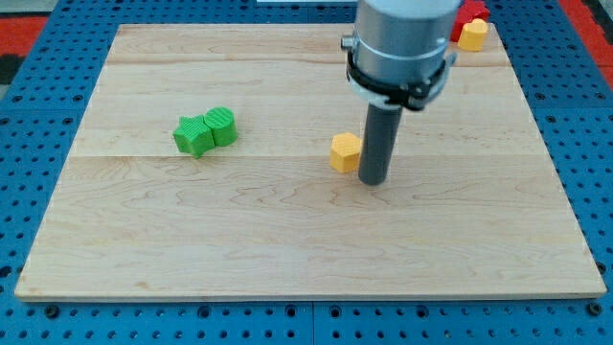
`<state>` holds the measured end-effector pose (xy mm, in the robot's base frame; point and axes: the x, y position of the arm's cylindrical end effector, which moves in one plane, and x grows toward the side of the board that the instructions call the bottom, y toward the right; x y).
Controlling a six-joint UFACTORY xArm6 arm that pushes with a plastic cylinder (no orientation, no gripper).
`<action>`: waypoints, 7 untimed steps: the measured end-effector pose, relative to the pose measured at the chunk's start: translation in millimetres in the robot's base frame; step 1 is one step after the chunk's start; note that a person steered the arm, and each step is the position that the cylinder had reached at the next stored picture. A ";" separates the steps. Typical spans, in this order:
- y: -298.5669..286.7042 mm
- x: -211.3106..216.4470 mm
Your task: Slide the yellow hexagon towards the green circle
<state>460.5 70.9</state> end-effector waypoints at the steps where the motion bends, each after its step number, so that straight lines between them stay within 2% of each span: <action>1: -3.6 -29.8; 3: -86.6 5.4; 4: -110.8 -7.4; 5: -111.8 -47.4; 6: -127.8 -65.5; 7: -140.7 -43.9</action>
